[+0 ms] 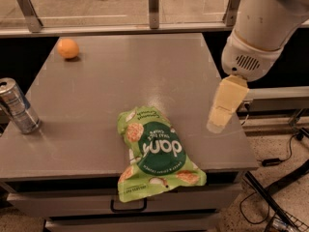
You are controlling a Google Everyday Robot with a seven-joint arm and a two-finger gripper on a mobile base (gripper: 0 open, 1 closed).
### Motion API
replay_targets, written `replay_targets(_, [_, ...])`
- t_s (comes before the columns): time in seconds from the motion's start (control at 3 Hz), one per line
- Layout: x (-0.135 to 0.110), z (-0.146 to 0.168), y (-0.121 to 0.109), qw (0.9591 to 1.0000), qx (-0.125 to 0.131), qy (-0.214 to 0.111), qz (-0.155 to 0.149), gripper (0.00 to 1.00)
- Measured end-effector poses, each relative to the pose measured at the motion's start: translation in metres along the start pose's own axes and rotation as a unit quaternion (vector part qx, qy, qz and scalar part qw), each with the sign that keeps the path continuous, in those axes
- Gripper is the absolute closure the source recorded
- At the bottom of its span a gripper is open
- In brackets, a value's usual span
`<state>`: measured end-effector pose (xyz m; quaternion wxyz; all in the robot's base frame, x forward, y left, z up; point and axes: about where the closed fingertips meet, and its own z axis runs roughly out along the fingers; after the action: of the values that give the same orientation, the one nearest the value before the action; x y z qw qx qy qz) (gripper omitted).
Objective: Move green rice chip bag near redbull can
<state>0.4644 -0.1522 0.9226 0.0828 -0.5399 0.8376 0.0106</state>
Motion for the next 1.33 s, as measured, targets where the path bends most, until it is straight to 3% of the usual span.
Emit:
replay_targets(0.67, [-0.042,0.016,0.046,0.9973,-0.066,-0.028,0.013,0.00])
replay_targets(1.33, [-0.078,0.040,0.081,0.9954,-0.092,-0.026,0.006,0.00])
